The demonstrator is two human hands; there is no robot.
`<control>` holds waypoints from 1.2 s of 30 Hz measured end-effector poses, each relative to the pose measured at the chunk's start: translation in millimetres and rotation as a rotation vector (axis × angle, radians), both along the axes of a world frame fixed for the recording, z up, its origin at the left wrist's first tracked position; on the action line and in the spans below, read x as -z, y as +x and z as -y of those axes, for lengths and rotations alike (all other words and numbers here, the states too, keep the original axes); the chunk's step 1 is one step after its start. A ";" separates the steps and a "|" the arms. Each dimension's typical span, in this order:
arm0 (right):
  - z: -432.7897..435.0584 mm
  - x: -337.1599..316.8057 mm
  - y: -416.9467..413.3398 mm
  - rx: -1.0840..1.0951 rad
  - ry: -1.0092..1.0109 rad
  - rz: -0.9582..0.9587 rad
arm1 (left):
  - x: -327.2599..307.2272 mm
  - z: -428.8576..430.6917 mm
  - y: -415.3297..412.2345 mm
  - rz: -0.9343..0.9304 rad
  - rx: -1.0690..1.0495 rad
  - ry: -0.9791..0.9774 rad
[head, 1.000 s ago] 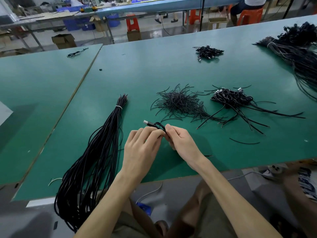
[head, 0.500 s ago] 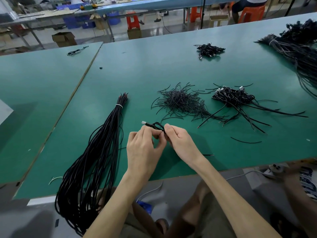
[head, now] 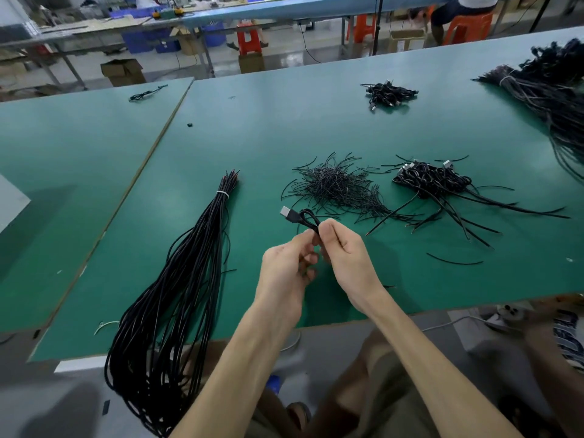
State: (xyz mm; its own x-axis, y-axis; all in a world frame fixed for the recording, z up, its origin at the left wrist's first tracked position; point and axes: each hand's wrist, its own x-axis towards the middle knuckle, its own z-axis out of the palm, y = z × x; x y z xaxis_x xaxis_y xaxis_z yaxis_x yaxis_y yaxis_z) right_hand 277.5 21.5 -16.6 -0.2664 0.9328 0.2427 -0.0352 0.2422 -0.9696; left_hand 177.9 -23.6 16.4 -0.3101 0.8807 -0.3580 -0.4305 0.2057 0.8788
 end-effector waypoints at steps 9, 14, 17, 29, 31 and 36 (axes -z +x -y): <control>1.7 3.1 -2.1 -0.036 0.095 0.011 | -8.2 6.9 -16.8 0.047 0.136 0.018; 0.6 3.3 0.5 0.021 0.081 -0.032 | -3.5 4.9 -31.2 0.012 0.238 0.054; 1.5 0.3 3.7 0.087 0.121 0.019 | 1.7 5.1 -37.0 -0.017 0.322 0.077; 9.0 1.2 -1.1 0.343 0.365 0.185 | 2.7 -4.4 -68.8 -0.495 0.439 0.416; 8.5 1.0 -0.7 0.288 0.294 0.149 | 7.0 -5.3 -70.1 -0.637 0.413 0.437; 2.7 -1.3 4.8 0.088 0.028 -0.063 | 17.6 -9.2 -72.7 -0.897 0.369 0.432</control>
State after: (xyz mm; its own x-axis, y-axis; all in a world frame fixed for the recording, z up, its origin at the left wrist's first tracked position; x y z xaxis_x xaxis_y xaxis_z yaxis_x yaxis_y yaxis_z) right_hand 282.4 18.8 -15.2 -0.1671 0.9446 0.2826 -0.0737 0.2738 -0.9589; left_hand 105.2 -14.4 -1.2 0.0069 0.9720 0.2349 0.4373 -0.2142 0.8735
